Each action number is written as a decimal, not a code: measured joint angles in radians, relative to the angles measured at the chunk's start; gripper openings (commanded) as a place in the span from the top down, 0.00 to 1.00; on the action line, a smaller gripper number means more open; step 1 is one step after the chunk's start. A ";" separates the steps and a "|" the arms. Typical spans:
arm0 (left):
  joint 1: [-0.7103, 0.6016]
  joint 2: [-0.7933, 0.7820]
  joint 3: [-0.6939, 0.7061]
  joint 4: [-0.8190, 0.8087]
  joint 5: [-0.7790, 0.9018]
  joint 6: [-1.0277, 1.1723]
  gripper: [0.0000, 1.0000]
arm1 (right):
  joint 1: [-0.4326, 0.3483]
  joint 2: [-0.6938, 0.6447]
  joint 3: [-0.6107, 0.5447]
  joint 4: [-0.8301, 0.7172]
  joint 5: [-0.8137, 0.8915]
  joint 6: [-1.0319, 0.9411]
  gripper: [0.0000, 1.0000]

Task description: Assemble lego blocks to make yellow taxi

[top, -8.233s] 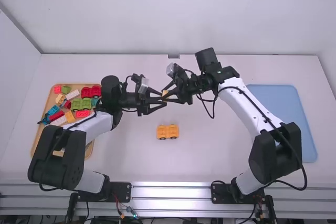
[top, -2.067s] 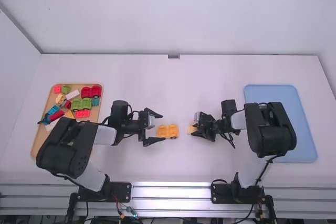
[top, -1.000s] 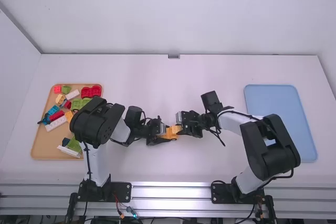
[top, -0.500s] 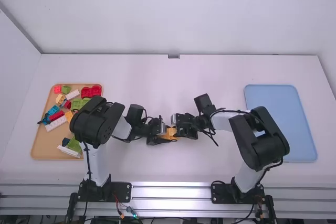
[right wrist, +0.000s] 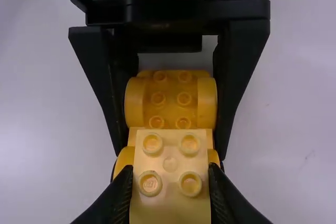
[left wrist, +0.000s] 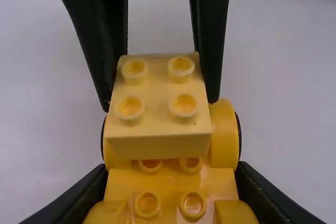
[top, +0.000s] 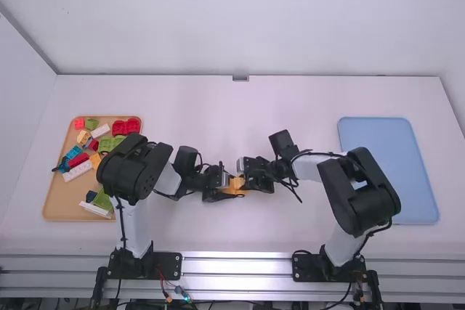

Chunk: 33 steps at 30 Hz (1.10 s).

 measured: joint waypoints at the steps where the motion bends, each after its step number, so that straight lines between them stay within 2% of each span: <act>1: 0.000 0.000 0.000 -0.002 0.000 0.000 0.60 | 0.000 0.000 0.000 0.000 0.000 0.003 0.99; 18: 0.000 0.000 0.021 -0.043 0.010 0.008 0.62 | 0.023 0.000 0.003 -0.005 0.019 0.010 0.98; 20: 0.000 0.000 0.021 -0.043 0.010 0.008 0.62 | 0.023 0.000 0.003 -0.004 0.019 0.010 0.93; 21: -0.001 0.000 0.021 -0.043 0.010 0.008 0.61 | 0.020 0.000 0.003 -0.005 0.019 0.010 0.85; 23: -0.001 0.000 0.021 -0.043 0.010 0.008 0.61 | 0.018 0.000 0.003 -0.005 0.018 0.012 0.82; 24: -0.001 0.000 0.021 -0.043 0.010 0.008 0.61 | 0.018 0.000 0.003 -0.003 0.018 0.018 0.71; 25: -0.001 0.000 0.021 -0.042 0.010 0.008 0.61 | 0.018 0.000 0.003 -0.002 0.019 0.027 0.65; 27: -0.001 0.000 0.021 -0.043 0.009 0.008 0.61 | 0.019 0.000 0.003 -0.001 0.021 0.027 0.63; 29: -0.001 0.000 0.021 -0.043 0.009 0.008 0.61 | 0.019 0.000 0.003 -0.002 0.019 0.031 0.54; 33: -0.001 0.000 0.021 -0.042 0.009 0.008 0.61 | 0.019 0.000 0.003 0.007 0.019 0.036 0.49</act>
